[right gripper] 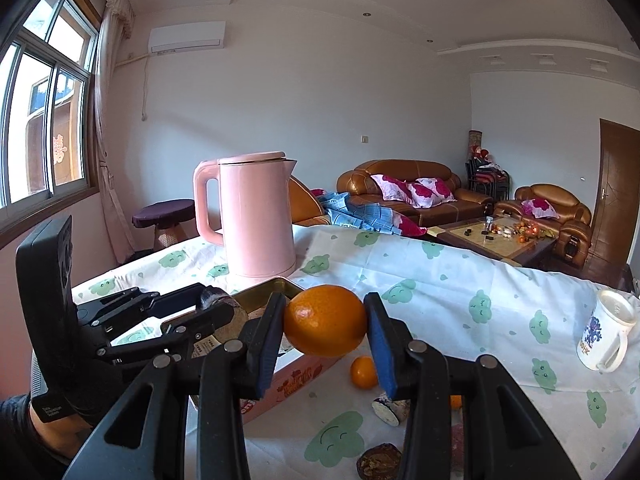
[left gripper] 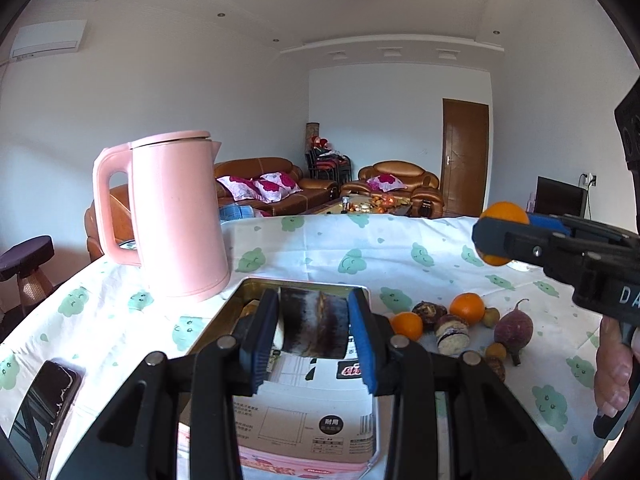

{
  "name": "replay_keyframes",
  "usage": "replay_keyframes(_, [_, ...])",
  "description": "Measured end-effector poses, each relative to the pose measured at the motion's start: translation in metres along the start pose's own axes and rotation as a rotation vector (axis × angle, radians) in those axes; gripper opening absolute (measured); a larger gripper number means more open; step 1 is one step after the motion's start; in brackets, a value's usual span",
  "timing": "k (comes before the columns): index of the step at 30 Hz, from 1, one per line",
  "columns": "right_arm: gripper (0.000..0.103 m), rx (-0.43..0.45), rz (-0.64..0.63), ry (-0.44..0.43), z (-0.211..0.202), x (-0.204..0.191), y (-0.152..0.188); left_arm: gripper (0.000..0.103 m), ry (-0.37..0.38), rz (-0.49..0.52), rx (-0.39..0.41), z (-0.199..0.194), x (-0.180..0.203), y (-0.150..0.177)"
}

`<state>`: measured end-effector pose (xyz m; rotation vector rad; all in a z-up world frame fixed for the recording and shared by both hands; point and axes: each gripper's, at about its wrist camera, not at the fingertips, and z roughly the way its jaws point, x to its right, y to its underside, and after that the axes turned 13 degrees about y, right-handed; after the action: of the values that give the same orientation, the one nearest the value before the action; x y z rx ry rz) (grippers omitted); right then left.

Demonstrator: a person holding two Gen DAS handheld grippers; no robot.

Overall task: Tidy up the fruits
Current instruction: 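Lower the taro piece into the tin box and open the left tool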

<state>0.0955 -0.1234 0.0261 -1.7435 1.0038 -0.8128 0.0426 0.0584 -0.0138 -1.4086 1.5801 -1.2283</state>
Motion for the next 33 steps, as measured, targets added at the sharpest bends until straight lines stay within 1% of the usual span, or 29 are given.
replay_keyframes(9, [0.042,-0.058,-0.046,-0.017,0.036,-0.021,-0.002,0.038,-0.021,-0.046,-0.049,0.015,-0.03,-0.002])
replay_keyframes(18, [0.042,-0.133,-0.099,-0.038,0.077,-0.046,0.009,0.037,-0.009,-0.079,-0.124,0.03,-0.051,0.002])
replay_keyframes(22, [0.042,-0.162,-0.128,-0.052,0.09,-0.057,0.019,0.037,-0.017,-0.086,-0.155,0.035,-0.056,0.007])
replay_keyframes(24, [0.042,-0.177,-0.135,-0.061,0.095,-0.061,0.022,0.037,-0.01,-0.103,-0.167,0.037,-0.06,0.009])
replay_keyframes(27, [0.042,-0.19,-0.15,-0.068,0.102,-0.067,0.027,0.037,-0.02,-0.093,-0.182,0.039,-0.062,0.009])
replay_keyframes(33, [0.042,-0.211,-0.177,-0.086,0.11,-0.076,0.031,0.037,-0.019,-0.108,-0.213,0.044,-0.067,0.01])
